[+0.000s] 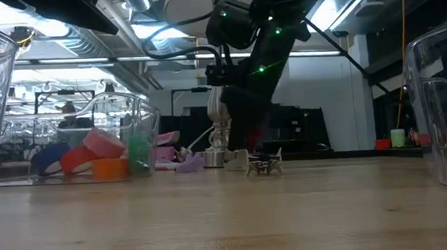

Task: Pick and place Stapler, Stapler remover, tape
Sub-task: Put the top gray staple remover into the bottom left transparent bin

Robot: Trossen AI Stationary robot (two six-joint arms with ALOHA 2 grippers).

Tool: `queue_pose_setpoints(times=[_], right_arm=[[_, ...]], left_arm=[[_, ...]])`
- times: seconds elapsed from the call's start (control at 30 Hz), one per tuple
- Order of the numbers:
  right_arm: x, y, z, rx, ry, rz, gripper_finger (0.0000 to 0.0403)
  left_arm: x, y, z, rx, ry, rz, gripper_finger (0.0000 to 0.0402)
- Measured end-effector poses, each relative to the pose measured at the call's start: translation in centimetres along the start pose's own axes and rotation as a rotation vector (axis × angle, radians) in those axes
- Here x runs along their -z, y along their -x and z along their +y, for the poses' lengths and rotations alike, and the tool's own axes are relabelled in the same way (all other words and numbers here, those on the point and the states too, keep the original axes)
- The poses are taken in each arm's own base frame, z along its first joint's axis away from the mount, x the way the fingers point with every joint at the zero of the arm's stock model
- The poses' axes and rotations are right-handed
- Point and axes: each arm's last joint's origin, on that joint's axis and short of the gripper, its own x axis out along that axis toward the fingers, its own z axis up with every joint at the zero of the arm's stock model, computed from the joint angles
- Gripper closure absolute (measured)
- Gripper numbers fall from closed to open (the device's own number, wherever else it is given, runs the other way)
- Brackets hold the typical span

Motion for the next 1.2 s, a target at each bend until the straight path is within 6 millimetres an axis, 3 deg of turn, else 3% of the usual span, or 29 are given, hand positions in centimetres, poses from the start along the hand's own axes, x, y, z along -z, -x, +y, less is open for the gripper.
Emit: queue_pose_setpoints(times=[0.47,0.87,1.03,1.2], right_arm=[[0.8,-1.0,0.2,-0.017,0.027,0.068,0.0252],[0.7,-1.2,0.2,-0.001,0.023,0.068,0.0391],[0.5,-1.0,0.2,-0.010,0.015,0.070,0.0389],[0.1,0.3,0.0,-0.102,0.013,0.044,0.0398]], left_arm=[[0.0,0.0,0.0,0.000,0.000,0.000,0.0313],[0.0,0.0,0.0,-0.002,0.001,-0.001,0.0313],[0.0,0.0,0.0,-0.001,0.001,-0.001,0.0313],[0.0,0.0,0.0,-0.001,-0.010,-0.003,0.0313]])
